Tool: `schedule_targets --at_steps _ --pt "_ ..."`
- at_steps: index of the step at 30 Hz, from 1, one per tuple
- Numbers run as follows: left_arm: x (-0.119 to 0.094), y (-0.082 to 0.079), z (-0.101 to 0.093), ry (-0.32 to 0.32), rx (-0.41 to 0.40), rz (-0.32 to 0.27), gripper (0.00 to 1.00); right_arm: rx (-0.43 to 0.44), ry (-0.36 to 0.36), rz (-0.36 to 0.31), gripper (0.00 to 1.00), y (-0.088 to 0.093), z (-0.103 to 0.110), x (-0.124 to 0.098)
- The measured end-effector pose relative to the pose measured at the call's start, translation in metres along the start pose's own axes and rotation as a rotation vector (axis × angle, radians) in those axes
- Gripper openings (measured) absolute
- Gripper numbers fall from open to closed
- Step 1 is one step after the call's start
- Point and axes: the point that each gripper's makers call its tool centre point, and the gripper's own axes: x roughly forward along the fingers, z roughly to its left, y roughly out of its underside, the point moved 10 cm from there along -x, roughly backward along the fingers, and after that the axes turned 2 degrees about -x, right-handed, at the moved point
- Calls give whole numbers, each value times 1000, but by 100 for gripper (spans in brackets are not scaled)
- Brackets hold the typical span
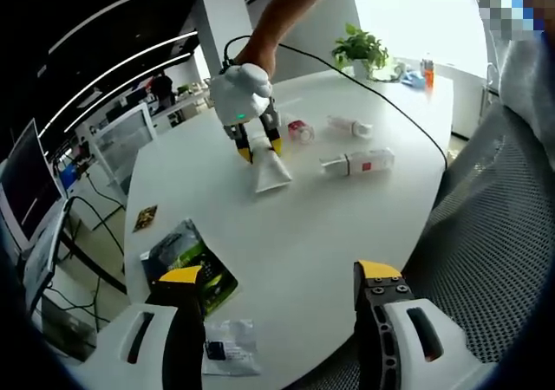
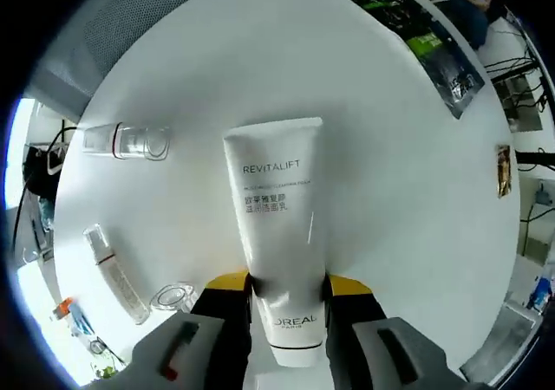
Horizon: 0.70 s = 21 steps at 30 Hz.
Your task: Arrange the skincare products in the storage area until every visible bottle or jar stands upright without overlapping.
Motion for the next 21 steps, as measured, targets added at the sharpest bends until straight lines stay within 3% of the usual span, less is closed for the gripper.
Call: schedule_targets --at_steps 4,7,10,11,14,21 --pt "0 0 1 -4 -2 -1 65 15 7 -13 22 2 2 -1" --pt "0 0 1 -6 -3 -2 65 176 17 -86 13 7 3 -5" --pt "0 0 1 -5 -1 0 65 257 75 -110 8 11 -1 -12" --pt "0 0 1 -6 -2 -1 65 298 52 -123 7 12 -1 -15" --pt "0 0 1 -6 -4 0 65 312 90 -151 6 12 -3 -22" --pt "0 -1 1 -5 2 -1 66 456 228 -264 7 15 -9 -54"
